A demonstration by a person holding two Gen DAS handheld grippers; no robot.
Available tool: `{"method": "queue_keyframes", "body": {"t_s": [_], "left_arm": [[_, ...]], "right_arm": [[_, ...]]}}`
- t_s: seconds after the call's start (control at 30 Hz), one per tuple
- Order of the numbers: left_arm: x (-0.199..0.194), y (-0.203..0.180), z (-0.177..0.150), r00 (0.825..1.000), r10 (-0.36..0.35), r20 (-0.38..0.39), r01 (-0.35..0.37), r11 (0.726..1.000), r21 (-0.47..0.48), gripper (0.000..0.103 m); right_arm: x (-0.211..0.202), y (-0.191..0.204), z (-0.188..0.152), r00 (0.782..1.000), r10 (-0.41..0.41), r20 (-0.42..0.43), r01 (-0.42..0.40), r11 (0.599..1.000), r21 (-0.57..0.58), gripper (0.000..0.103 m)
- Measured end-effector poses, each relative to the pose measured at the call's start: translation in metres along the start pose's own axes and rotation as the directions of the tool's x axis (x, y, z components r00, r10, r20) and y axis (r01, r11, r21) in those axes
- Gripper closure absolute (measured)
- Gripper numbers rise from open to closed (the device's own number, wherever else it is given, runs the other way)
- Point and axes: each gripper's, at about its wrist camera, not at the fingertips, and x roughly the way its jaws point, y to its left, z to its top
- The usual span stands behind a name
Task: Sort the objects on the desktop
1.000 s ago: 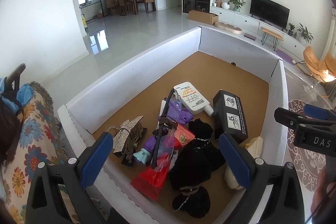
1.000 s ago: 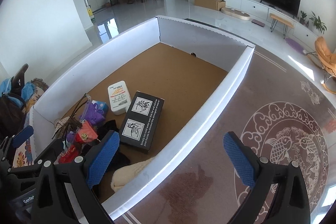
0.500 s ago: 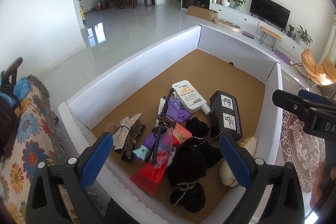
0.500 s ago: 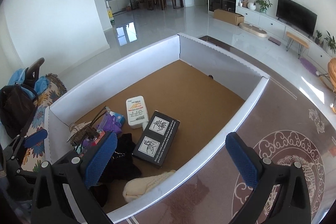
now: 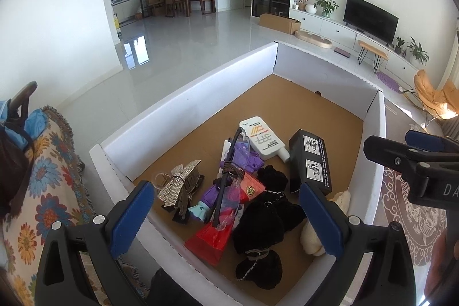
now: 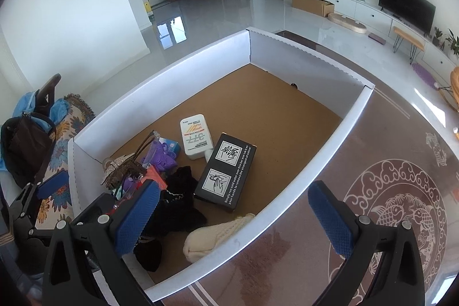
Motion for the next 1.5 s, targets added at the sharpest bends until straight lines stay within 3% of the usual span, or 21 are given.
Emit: {"method": "queue_keyframes", "body": {"t_s": [0.83,1.2,1.4,1.5], "left_arm": [[-0.003,-0.004,-0.001,1.0,-0.005,0.021,0.004,1.0,0.03,0.0],[0.001,0.007,-0.002,0.997,-0.071,-0.01,0.071,0.997,-0.026,0.0],[0.003,0.012,-0.001,0.989,-0.147,-0.031,0.145,0.988,-0.051,0.0],[0.001,0.013,-0.002,0.99,-0.142,-0.013,0.141,0.988,-0.063,0.0]], "right_arm": [[0.014,0.006,-0.004,1.0,-0.001,-0.024,0.001,1.0,-0.021,0.0],[0.016,0.002,-0.007,1.0,-0.008,-0.03,0.007,1.0,-0.023,0.0],[0.017,0.002,-0.008,0.999,-0.008,-0.032,0.007,1.0,-0.024,0.0],[0.017,0.003,-0.008,0.999,-0.007,-0.032,0.006,1.0,-0.025,0.0]]}}
